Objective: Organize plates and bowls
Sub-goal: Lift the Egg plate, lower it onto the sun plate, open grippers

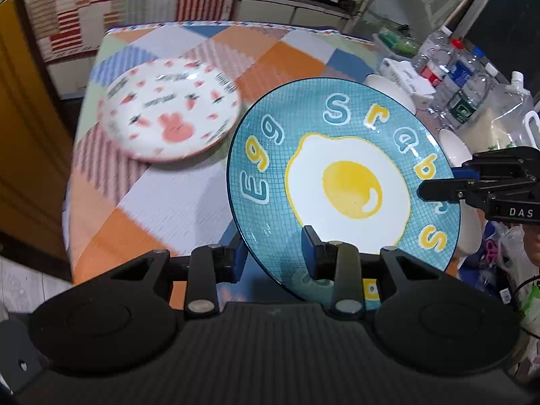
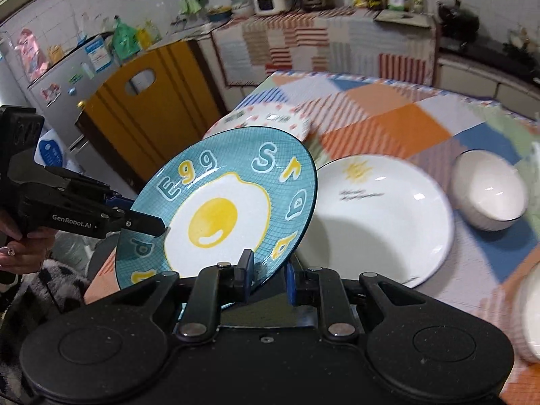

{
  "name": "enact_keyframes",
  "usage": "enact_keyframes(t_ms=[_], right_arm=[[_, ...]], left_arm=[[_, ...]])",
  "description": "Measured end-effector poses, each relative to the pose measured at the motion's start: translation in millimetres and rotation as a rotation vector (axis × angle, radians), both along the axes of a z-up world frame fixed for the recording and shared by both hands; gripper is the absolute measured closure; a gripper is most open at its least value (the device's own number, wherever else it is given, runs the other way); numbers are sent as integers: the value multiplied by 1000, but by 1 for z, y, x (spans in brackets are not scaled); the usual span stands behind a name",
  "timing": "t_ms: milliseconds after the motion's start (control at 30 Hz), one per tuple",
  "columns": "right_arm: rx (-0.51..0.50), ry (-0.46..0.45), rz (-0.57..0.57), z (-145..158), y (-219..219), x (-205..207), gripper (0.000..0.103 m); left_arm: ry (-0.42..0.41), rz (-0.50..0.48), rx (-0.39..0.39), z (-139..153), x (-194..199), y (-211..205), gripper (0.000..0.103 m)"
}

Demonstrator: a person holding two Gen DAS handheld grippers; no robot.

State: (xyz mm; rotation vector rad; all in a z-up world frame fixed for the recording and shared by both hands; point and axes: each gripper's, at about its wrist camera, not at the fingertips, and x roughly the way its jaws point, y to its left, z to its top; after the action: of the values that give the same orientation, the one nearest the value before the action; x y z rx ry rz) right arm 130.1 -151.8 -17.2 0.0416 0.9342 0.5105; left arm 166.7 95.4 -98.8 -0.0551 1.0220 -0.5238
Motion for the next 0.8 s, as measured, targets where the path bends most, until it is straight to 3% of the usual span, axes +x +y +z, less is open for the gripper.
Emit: enact_keyframes(t_ms=[200,533,800], right_arm=[[25,15,-55,-9,-32,13,79],[21,62,-154,-43,-70,48,79],[8,117,-191,-66,-90,71,79]], left_arm=[[-15,-13,26,-1,21,-32,71],[66,-53,16,-35,73,-79,71],[95,-79,34,-54,93,-103,71]])
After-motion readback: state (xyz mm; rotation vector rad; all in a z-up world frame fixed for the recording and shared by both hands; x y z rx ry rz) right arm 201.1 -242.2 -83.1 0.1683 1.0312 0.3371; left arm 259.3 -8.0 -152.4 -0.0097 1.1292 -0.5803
